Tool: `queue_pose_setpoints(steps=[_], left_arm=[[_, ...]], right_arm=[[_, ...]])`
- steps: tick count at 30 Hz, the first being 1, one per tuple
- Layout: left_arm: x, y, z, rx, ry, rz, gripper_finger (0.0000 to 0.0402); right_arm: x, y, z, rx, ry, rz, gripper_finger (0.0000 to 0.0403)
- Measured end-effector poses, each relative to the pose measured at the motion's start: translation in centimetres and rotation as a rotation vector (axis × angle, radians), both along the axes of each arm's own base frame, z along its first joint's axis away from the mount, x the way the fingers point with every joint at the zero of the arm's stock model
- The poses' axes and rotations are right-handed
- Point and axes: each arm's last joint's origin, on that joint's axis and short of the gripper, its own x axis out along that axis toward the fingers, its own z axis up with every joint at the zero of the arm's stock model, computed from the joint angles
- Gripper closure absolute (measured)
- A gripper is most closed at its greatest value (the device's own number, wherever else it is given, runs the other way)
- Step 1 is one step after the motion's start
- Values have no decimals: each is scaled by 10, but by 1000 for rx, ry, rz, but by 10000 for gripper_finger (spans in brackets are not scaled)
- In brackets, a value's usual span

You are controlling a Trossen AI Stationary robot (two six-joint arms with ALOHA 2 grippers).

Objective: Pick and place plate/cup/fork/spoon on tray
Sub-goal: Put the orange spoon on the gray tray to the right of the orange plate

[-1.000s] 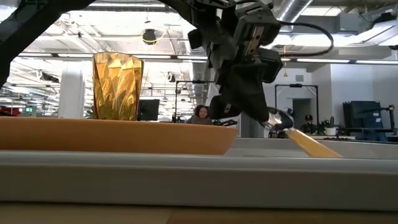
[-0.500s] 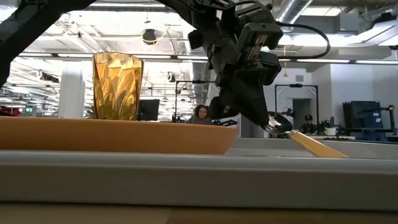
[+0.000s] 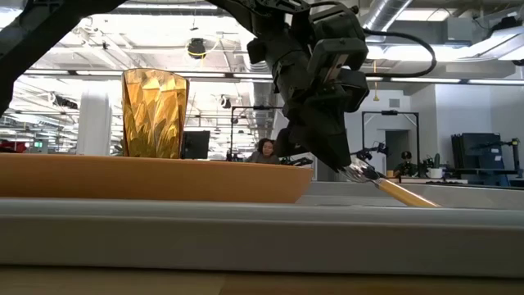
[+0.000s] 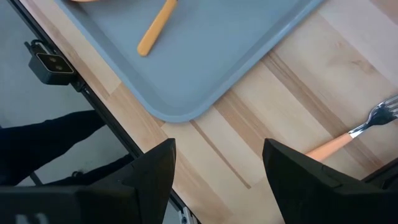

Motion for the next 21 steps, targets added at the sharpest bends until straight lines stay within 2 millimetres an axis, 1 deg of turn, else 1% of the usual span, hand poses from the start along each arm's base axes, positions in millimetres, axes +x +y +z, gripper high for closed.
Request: queue_pose_setpoints(steps=[7, 16, 19, 21], left_arm=[[0, 0, 0, 34, -5, -8, 365], [0, -7, -1, 78, -11, -18, 365], [1, -8, -1, 114, -21, -6, 365], [1, -8, -1, 106, -18, 10, 365]], right_arm=[[0, 0, 0, 0, 0, 1, 138], [0, 0, 0, 0, 0, 0, 138], [0, 0, 0, 0, 0, 0, 138], [0, 0, 0, -1, 0, 1, 138]])
